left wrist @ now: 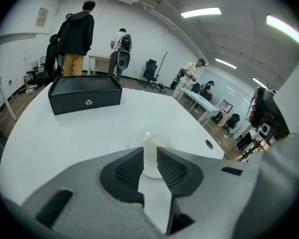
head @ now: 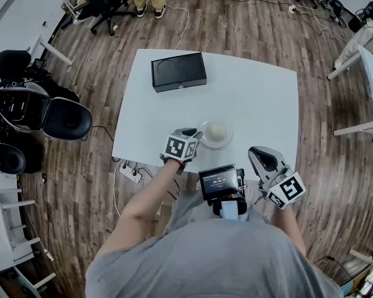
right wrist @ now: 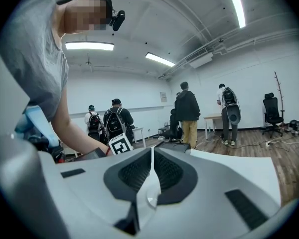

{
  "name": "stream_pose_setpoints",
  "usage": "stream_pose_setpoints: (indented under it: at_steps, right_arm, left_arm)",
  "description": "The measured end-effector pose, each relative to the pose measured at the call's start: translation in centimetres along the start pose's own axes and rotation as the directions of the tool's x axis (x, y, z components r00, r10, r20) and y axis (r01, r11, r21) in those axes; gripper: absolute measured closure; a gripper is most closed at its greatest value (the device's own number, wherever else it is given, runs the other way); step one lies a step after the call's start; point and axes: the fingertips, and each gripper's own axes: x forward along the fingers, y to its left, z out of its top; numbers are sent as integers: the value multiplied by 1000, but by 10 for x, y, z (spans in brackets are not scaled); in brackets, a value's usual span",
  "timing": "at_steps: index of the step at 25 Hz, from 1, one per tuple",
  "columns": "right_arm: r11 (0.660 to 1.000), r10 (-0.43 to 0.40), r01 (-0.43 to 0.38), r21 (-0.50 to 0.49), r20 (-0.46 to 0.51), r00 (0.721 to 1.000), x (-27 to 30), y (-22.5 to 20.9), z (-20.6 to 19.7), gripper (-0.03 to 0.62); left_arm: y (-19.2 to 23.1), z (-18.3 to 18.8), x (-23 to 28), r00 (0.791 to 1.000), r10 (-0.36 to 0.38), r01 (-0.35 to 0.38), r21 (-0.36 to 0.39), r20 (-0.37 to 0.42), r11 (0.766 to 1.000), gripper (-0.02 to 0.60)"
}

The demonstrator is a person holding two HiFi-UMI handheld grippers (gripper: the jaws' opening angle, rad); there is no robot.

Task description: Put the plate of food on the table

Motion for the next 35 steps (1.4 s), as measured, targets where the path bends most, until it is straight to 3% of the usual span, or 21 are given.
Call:
stream_pose_setpoints:
  at_steps: [8,16,22,31,35]
  right_arm:
    - [1000,-12,12,-2,34,999,-6,3,-2,560]
    - [1000,-15,15,9,52,999,-7,2,1,560]
    - [1000,7,-8,5,44,999,-3,7,1,560]
    - [999,44,-44,6,31,999,1,16,-8,562]
    - [998,56,-56,-1,20,998,5,21,-8,562]
  left_arm:
    - [-28,7,-28,997,-26,22,56,77,998,561]
    - [-58,21,-66,980,-36,16,101,196,995,562]
    - [-63,21,-101,948,3,-36,100,317,994,563]
    - [-70,4,-136,902,53,-97,81,428,992,562]
    - [-73,-1,-155,862,76,-120,57,500,991,563]
